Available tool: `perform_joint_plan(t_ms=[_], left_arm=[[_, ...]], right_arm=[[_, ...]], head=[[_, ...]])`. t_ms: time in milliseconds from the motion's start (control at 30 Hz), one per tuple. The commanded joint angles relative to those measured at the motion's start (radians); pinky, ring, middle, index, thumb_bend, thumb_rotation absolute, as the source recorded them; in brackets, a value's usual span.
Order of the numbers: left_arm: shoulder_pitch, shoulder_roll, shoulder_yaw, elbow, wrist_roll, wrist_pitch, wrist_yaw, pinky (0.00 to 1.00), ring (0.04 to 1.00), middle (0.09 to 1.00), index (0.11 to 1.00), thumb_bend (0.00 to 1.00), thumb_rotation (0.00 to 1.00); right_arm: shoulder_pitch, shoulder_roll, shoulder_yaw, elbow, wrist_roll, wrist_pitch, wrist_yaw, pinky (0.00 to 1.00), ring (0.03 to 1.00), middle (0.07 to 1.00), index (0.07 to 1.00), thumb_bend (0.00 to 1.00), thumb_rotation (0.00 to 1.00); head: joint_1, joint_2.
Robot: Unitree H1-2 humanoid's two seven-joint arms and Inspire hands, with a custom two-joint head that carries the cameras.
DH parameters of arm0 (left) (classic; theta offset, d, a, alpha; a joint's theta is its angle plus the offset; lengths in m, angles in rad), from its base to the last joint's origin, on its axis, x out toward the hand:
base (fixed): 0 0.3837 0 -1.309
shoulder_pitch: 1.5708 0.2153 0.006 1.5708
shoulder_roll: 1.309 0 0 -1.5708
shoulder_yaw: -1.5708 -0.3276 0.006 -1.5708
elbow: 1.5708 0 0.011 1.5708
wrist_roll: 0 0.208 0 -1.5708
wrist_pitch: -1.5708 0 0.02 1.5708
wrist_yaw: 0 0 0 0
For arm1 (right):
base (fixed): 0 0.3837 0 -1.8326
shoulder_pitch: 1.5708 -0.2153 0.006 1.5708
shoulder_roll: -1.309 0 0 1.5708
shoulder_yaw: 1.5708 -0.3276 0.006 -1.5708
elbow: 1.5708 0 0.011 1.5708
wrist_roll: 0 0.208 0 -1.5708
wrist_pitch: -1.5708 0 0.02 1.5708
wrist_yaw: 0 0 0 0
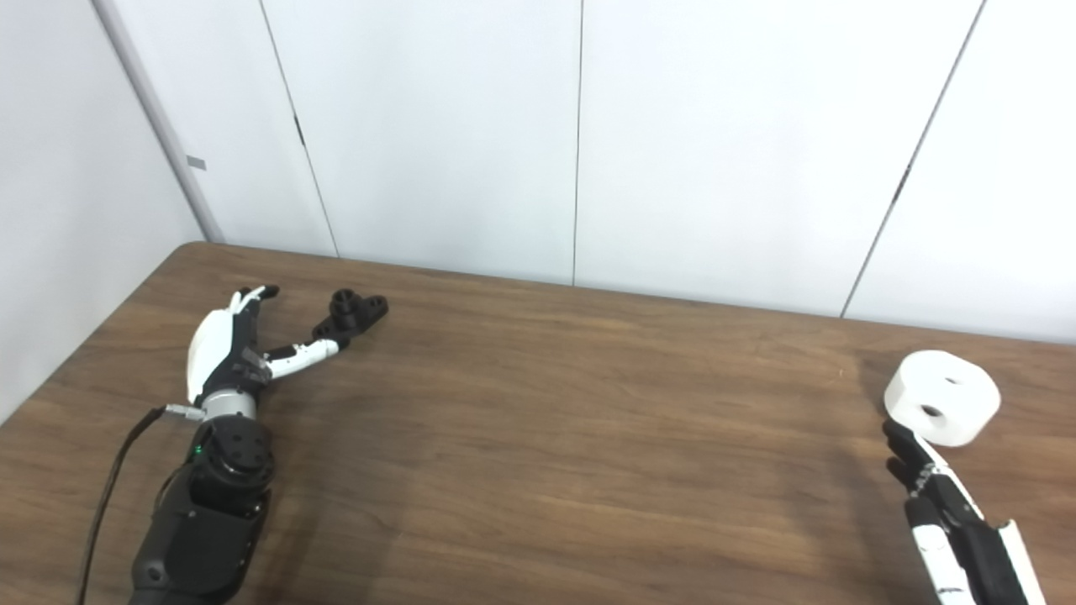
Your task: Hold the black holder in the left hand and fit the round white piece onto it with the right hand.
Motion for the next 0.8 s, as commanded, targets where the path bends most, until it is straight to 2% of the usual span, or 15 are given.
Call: perform_joint_plan(t_ms=[0,167,300,467,600,767], left_arm=[[-0.057,0.033,-0.004,0.007,0.019,-0.012,0.03,1.0,1.0,1.0,0.898,1.0,0.33],[-0.08,0.041,-0.015,0.069,0.015,-0.006,0.036,1.0,1.0,1.0,0.889,1.0,0.32],[-0.096,0.05,-0.028,0.122,0.006,-0.018,0.033,1.0,1.0,1.0,0.853,1.0,0.27],[-0.108,0.06,-0.056,0.165,0.005,-0.031,0.024,1.0,1.0,1.0,0.803,1.0,0.24],[-0.116,0.059,-0.08,0.186,0.002,-0.034,0.017,1.0,1.0,1.0,0.785,1.0,0.22],[-0.128,0.053,-0.111,0.217,0.007,-0.068,0.033,1.0,1.0,1.0,0.737,1.0,0.21]], right_arm=[[0.051,0.018,0.008,0.085,0.014,-0.024,0.008,0.95,0.955,0.932,0.87,0.22,0.85],[0.052,0.016,0.007,0.088,0.017,-0.031,0.01,0.94,0.952,0.931,0.868,0.21,0.85],[0.055,0.02,0.008,0.08,0.012,-0.028,0.004,0.93,0.948,0.929,0.866,0.21,0.84],[0.059,0.027,0.009,0.072,0.001,-0.036,-0.003,0.92,0.942,0.926,0.856,0.2,0.78],[0.068,0.029,0.011,0.055,-0.009,-0.023,-0.007,0.92,0.948,0.933,0.87,0.29,0.8],[0.075,0.03,0.009,0.042,-0.015,-0.013,-0.013,0.88,0.934,0.923,0.867,0.38,0.82]], head=[[0.0,0.0],[-0.004,0.0],[-0.016,-0.002],[-0.03,0.003],[-0.039,0.005],[-0.043,0.009]])
